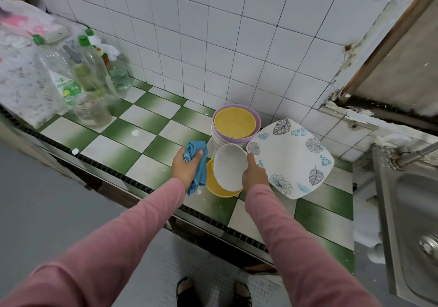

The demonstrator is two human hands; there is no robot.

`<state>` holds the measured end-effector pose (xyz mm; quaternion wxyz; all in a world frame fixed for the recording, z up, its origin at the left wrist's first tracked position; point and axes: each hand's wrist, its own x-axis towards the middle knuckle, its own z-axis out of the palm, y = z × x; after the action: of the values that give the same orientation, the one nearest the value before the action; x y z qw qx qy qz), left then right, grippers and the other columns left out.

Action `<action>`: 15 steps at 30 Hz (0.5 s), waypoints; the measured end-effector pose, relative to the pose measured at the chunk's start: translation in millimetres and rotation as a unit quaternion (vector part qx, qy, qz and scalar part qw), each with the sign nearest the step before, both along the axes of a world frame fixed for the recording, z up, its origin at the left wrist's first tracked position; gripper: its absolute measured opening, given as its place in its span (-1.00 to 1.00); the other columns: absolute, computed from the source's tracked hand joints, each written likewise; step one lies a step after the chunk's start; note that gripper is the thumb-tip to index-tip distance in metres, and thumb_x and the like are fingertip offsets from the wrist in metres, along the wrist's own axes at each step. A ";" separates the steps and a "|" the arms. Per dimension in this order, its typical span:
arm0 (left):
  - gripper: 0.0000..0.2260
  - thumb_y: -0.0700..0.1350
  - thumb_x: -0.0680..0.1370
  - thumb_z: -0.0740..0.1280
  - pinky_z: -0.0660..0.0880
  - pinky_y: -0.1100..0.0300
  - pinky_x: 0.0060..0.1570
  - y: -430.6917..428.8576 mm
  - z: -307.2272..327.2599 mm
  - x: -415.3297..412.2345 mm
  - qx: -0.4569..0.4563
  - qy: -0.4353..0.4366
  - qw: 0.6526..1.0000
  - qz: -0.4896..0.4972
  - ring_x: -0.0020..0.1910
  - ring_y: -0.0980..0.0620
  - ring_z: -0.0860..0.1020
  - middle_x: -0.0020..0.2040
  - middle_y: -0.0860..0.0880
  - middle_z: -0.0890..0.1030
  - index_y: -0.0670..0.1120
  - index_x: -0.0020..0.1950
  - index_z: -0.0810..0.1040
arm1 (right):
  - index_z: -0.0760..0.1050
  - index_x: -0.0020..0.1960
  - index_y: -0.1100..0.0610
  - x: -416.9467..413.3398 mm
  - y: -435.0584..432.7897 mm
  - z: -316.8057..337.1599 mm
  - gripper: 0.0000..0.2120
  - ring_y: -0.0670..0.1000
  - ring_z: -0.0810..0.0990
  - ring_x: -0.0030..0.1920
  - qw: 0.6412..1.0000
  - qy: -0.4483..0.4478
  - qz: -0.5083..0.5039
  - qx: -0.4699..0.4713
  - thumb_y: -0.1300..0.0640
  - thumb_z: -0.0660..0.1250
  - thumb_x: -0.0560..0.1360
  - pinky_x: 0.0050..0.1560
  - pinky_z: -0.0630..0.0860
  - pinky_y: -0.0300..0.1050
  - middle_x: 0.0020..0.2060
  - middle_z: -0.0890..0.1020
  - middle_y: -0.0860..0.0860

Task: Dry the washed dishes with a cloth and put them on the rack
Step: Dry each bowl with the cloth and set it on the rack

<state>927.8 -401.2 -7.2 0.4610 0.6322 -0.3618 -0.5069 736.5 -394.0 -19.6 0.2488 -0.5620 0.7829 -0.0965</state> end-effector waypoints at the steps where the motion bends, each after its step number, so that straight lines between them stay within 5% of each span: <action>1: -0.68 0.02 0.57 0.38 0.61 -0.06 0.07 -1.2 0.6 -0.5 0.001 0.002 1.000 -0.001 -0.01 -0.09 0.63 0.08 -0.06 0.65 -0.04 0.28 0.50 | 0.17 0.50 0.05 -1.0 0.7 1.4 -0.52 0.28 0.57 0.08 1.000 0.008 0.009 -0.001 0.32 0.03 0.61 -0.05 0.41 -0.01 0.10 0.55 0.30; 6: -0.74 -0.01 0.57 0.38 0.59 -0.05 0.09 -4.9 4.4 -5.3 -0.008 0.000 1.000 -0.011 0.00 -0.08 0.62 0.08 -0.05 0.64 -0.02 0.24 0.50 | 0.20 0.44 0.11 -5.6 3.2 7.4 -0.56 0.20 0.46 -0.14 0.997 0.052 0.048 -0.019 0.35 0.00 0.59 -0.12 0.37 -0.01 -0.12 0.46 0.21; 15: -0.85 -0.03 0.59 0.36 0.58 -0.06 0.11 -8.9 6.0 -8.7 -0.030 -0.016 0.999 -0.034 0.02 -0.10 0.60 0.05 -0.05 0.62 0.04 0.15 0.50 | 0.23 0.39 0.19 -13.3 10.6 11.3 -0.63 0.30 0.59 -0.04 0.981 0.159 0.096 -0.062 0.37 0.03 0.61 -0.11 0.44 0.04 0.03 0.52 0.23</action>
<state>919.1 -410.1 -1.2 0.4563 0.6140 -0.4052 -0.5007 723.1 -383.4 -8.3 0.0942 -0.6570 0.7474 -0.0303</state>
